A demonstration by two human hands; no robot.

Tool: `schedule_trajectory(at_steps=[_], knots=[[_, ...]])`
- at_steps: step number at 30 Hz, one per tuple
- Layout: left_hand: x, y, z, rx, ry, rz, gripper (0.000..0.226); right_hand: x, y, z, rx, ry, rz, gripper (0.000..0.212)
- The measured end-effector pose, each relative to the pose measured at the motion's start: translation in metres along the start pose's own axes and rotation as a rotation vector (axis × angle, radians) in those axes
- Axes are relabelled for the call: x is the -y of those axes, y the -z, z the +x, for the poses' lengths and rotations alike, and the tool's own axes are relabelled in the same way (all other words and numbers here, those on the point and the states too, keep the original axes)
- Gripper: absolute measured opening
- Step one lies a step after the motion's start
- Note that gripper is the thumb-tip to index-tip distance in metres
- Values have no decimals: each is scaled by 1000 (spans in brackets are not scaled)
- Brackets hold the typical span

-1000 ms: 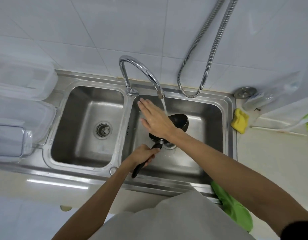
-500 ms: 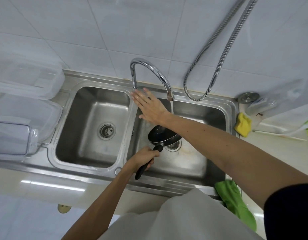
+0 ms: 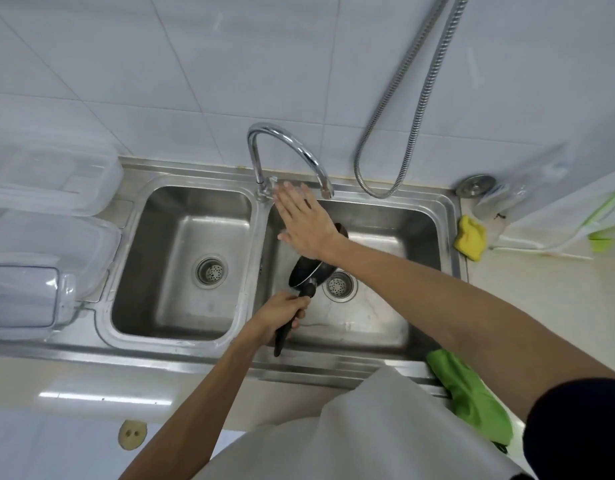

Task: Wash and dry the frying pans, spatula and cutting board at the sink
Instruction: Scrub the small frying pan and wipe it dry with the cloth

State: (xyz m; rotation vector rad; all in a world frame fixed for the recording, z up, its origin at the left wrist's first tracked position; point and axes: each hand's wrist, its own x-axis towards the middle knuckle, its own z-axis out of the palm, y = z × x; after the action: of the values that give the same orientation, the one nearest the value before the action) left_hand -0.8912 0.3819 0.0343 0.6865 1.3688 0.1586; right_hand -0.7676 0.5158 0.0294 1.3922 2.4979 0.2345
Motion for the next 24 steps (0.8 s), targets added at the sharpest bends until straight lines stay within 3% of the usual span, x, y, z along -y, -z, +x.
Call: schedule_trajectory(at_steps=[8,15,20,24], knots=[[3,-21,-24,-106,-39,-87,17,-22,-32,-160,-138,-211,443,65],[24,-62,-30,-110,-34,-54,30,-22,-95,-324,-44,-496,504,58],[37,-97,-35,-108,-60,-15,36,-6,-114,-402,83,-561,508,59],[45,-119,-38,-106,-49,14,36,6,-119,-438,75,-615,485,60]])
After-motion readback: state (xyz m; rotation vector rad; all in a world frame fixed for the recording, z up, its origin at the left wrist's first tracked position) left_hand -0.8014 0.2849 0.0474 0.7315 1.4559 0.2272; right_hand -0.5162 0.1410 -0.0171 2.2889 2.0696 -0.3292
